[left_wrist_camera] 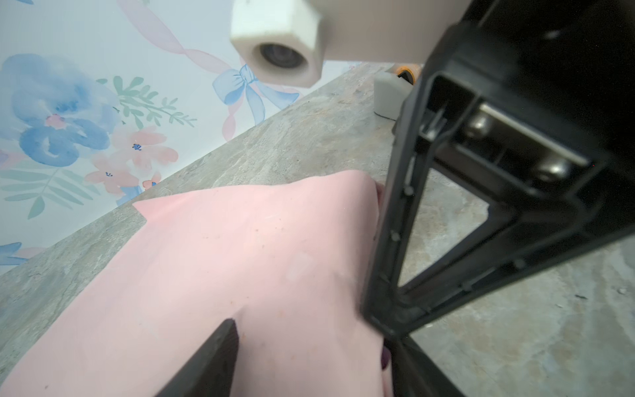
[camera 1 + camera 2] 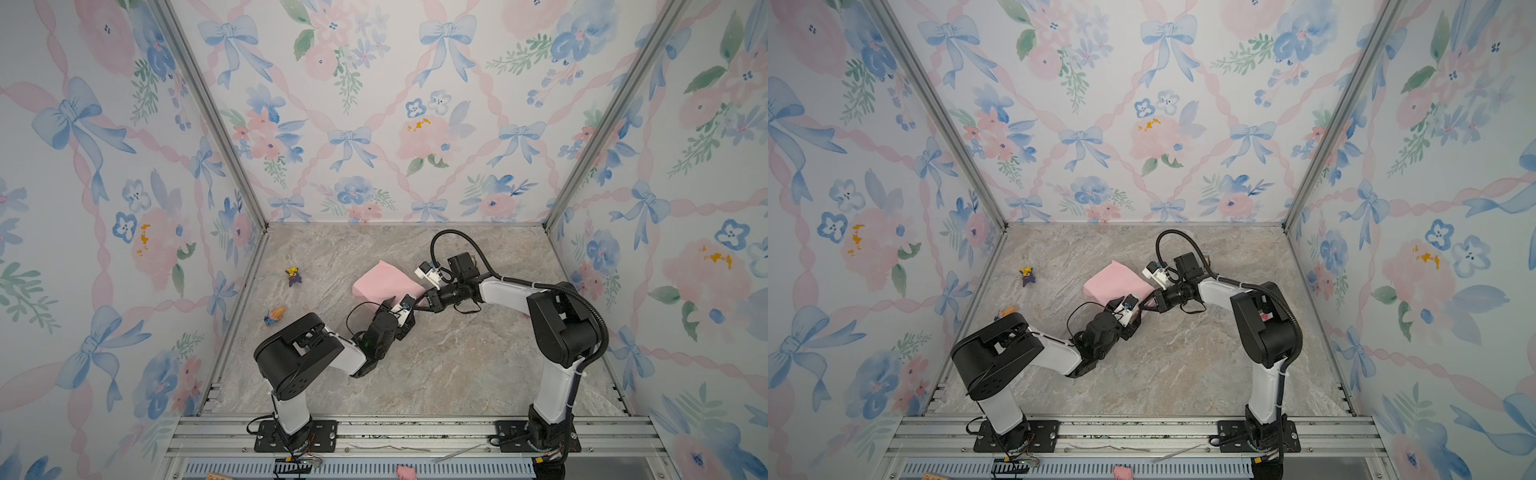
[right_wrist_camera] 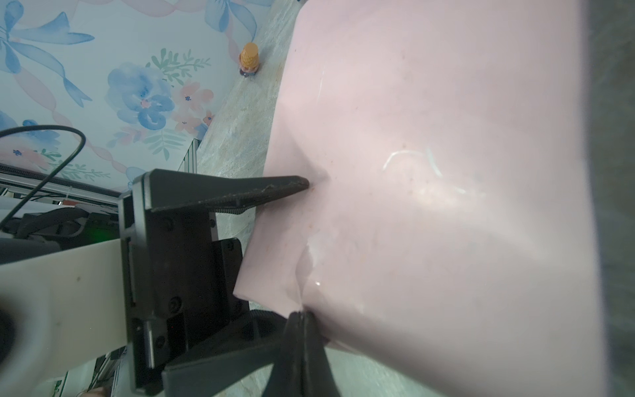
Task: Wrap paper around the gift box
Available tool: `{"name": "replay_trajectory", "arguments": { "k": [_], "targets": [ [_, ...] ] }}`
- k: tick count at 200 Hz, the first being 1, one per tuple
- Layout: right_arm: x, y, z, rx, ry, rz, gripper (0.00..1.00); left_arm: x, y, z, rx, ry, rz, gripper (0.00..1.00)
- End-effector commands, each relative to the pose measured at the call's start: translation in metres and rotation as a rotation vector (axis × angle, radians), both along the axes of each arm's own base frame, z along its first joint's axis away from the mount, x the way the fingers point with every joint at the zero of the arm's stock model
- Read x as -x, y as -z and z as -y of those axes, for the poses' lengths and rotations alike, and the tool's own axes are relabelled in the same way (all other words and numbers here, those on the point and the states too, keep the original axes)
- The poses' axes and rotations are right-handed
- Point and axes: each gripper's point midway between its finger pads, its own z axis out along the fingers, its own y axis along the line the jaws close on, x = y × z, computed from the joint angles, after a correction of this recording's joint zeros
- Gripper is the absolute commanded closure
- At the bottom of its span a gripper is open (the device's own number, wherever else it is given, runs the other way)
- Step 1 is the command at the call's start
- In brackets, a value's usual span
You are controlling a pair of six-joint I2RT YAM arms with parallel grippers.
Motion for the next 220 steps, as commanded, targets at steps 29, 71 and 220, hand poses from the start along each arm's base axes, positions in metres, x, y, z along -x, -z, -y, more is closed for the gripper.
{"name": "replay_trajectory", "arguments": {
  "k": [29,71,220],
  "targets": [
    [-0.01,0.011,-0.001,0.037,0.047,-0.039,0.88,0.036,0.101,-0.05,-0.252,-0.04,-0.29,0.31],
    [-0.008,0.01,0.001,0.048,0.052,-0.071,0.81,0.036,0.101,-0.05,-0.253,-0.04,-0.29,0.31],
    [-0.01,-0.017,0.014,-0.042,0.102,-0.109,0.74,0.035,0.1,-0.049,-0.248,-0.039,-0.287,0.32]
  ]
}}
